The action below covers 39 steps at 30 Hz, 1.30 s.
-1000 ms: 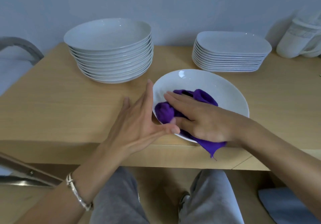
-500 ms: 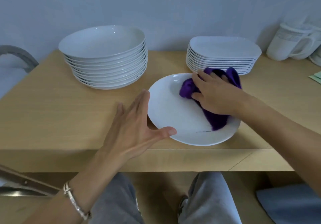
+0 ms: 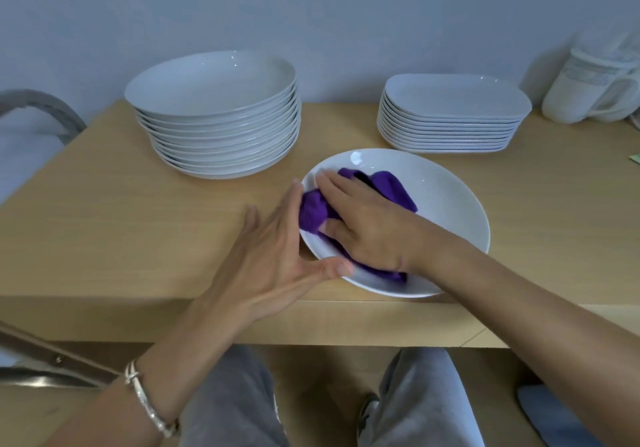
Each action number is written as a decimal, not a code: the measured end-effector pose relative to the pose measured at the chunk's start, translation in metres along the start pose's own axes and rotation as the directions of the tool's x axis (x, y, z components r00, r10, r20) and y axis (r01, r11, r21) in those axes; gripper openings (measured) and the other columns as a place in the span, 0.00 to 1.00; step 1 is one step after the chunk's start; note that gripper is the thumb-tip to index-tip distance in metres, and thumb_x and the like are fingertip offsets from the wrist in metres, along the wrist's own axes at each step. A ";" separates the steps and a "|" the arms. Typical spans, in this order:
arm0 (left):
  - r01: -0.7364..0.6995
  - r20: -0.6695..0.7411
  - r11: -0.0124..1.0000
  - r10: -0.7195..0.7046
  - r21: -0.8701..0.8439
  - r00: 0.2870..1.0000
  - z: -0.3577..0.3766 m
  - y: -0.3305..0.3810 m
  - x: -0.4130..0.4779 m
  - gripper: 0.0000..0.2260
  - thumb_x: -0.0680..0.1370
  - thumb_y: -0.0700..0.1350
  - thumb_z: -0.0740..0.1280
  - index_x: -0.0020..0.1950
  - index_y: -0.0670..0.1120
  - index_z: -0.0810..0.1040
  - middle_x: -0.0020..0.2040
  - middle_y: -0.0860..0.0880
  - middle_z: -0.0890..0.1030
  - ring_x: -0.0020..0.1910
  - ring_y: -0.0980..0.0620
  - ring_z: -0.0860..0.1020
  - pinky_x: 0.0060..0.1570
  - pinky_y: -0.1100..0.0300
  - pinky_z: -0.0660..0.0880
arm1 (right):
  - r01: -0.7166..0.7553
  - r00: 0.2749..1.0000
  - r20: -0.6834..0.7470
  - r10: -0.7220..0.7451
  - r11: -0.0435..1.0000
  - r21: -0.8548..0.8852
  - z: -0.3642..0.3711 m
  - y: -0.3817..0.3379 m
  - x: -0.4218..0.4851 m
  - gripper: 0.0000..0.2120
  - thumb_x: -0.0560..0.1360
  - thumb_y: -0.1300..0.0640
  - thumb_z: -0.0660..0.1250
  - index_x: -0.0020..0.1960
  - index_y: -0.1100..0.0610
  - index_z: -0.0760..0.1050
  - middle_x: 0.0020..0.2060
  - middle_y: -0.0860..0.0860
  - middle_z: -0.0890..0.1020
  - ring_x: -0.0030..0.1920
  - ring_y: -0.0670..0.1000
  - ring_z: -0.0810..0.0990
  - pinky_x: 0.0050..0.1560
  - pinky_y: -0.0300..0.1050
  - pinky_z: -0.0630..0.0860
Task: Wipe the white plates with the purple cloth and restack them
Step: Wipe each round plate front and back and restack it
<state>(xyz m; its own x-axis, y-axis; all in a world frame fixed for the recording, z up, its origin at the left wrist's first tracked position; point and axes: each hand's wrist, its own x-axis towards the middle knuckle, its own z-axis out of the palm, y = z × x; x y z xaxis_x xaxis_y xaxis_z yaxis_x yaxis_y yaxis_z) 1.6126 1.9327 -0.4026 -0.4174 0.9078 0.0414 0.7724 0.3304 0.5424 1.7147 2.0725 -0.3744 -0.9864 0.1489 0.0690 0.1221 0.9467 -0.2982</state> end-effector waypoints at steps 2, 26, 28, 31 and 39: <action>-0.015 -0.013 0.999 0.014 -0.036 1.000 0.000 0.001 -0.001 0.58 0.58 0.81 0.52 0.80 0.54 0.38 0.78 0.62 0.58 0.76 0.62 0.56 0.77 0.49 0.42 | -0.045 0.997 -0.066 0.041 0.996 -0.071 0.005 0.009 0.020 0.22 0.80 0.51 0.54 0.69 0.63 0.61 0.64 0.56 0.67 0.61 0.57 0.66 0.66 0.47 0.59; 0.050 0.047 0.997 -0.053 0.051 0.997 -0.003 0.006 -0.003 0.60 0.57 0.81 0.49 0.80 0.49 0.34 0.81 0.54 0.40 0.79 0.59 0.45 0.76 0.50 0.35 | -0.108 0.992 0.066 0.106 0.993 0.040 -0.004 -0.012 -0.010 0.17 0.79 0.49 0.57 0.65 0.56 0.63 0.58 0.49 0.70 0.58 0.53 0.68 0.63 0.58 0.65; 0.047 0.055 0.999 -0.048 0.021 0.997 -0.004 0.005 -0.003 0.59 0.58 0.80 0.50 0.79 0.50 0.33 0.80 0.57 0.42 0.79 0.60 0.45 0.76 0.52 0.36 | -0.102 0.995 0.022 0.102 0.995 0.011 0.001 -0.004 0.007 0.21 0.78 0.49 0.58 0.67 0.56 0.62 0.64 0.52 0.68 0.61 0.57 0.67 0.63 0.62 0.65; 0.061 0.054 0.998 -0.061 0.008 0.997 -0.006 0.009 -0.006 0.55 0.60 0.77 0.50 0.79 0.54 0.33 0.80 0.59 0.42 0.73 0.68 0.42 0.76 0.52 0.36 | -0.216 0.976 -0.041 0.213 0.973 -0.083 0.005 0.010 0.026 0.28 0.80 0.46 0.56 0.74 0.58 0.54 0.73 0.54 0.59 0.71 0.59 0.60 0.69 0.62 0.60; 0.154 0.097 0.959 -0.182 0.238 0.979 -0.021 0.023 -0.009 0.55 0.60 0.79 0.45 0.80 0.52 0.38 0.81 0.55 0.40 0.79 0.58 0.44 0.77 0.47 0.41 | -0.457 0.889 -0.199 0.411 0.821 -0.343 -0.014 0.044 0.010 0.26 0.81 0.47 0.54 0.74 0.59 0.56 0.71 0.57 0.63 0.68 0.60 0.64 0.65 0.57 0.64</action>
<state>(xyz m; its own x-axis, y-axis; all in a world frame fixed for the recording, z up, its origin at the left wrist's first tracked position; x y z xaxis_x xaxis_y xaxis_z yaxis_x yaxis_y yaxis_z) 1.6237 1.9267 -0.3729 -0.5021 0.8535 -0.1397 0.7901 0.5184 0.3271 1.7115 2.1196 -0.3737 -0.8052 0.5789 0.1284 0.5882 0.8072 0.0499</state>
